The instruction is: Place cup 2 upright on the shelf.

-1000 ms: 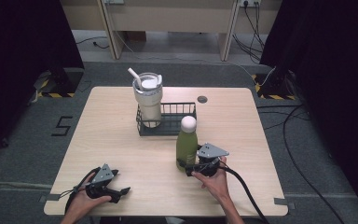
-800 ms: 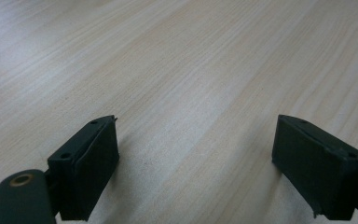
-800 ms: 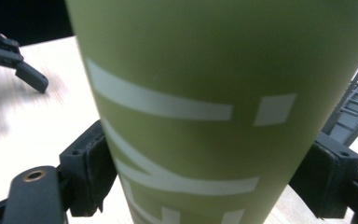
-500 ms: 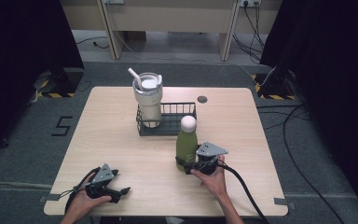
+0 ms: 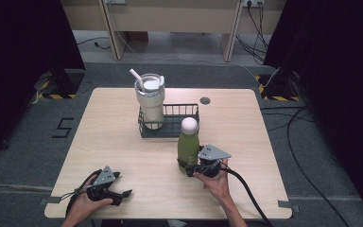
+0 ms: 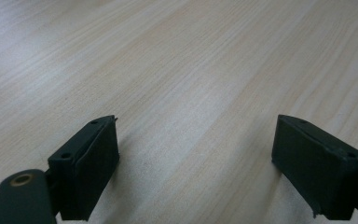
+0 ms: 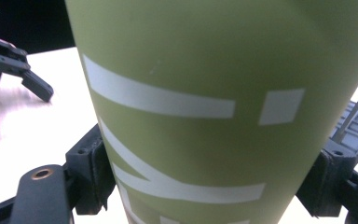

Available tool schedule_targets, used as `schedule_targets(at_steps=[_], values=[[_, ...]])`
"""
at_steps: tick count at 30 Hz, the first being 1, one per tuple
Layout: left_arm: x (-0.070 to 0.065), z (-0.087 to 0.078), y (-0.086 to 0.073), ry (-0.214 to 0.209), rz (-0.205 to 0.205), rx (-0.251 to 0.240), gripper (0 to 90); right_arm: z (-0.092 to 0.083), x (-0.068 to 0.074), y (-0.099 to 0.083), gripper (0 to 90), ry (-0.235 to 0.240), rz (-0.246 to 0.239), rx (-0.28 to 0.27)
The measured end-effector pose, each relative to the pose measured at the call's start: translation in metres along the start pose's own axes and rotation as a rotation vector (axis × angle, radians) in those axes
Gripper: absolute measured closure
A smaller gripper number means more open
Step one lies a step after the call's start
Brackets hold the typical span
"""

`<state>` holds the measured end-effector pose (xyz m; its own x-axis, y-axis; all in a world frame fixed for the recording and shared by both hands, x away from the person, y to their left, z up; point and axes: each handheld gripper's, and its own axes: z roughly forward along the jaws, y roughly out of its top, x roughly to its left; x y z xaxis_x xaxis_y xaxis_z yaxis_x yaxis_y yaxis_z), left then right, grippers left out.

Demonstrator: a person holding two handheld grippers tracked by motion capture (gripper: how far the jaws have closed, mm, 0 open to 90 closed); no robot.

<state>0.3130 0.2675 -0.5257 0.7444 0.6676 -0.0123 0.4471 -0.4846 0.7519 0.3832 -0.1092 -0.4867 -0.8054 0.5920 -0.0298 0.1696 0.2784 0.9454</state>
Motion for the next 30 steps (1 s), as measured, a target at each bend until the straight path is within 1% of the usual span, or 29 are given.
schedule_targets(at_steps=[3,5,8,13,14,17,20,22,30], values=[[0.0,0.0,0.0,0.0,0.0,0.0,14.0,-0.002,-0.003,0.005,21.0,-0.019,-0.007,-0.007],[0.0,0.0,0.0,0.0,0.0,0.0,14.0,-0.004,-0.006,0.007,20.9,-0.027,-0.003,-0.01],[0.0,0.0,0.0,0.0,0.0,0.0,14.0,-0.006,-0.008,0.012,21.0,-0.042,0.0,0.0],[0.0,0.0,0.0,0.0,0.0,0.0,13.9,-0.008,-0.012,0.019,21.0,-0.049,-0.002,-0.008],[0.0,0.0,0.0,0.0,0.0,0.0,13.9,-0.008,-0.014,0.023,21.0,-0.047,0.005,-0.011],[0.0,0.0,0.0,0.0,0.0,-0.001,14.0,-0.008,-0.016,0.025,21.0,-0.049,0.01,-0.011],[0.0,0.0,0.0,0.0,0.0,0.0,14.0,-0.01,-0.019,0.03,21.0,-0.066,0.008,0.006],[0.0,0.0,0.0,0.0,0.0,-0.001,14.0,-0.011,-0.021,0.032,21.0,-0.072,0.019,0.012],[0.0,0.0,0.0,0.0,0.0,-0.001,14.0,-0.013,-0.029,0.044,21.0,-0.081,0.019,-0.006]])
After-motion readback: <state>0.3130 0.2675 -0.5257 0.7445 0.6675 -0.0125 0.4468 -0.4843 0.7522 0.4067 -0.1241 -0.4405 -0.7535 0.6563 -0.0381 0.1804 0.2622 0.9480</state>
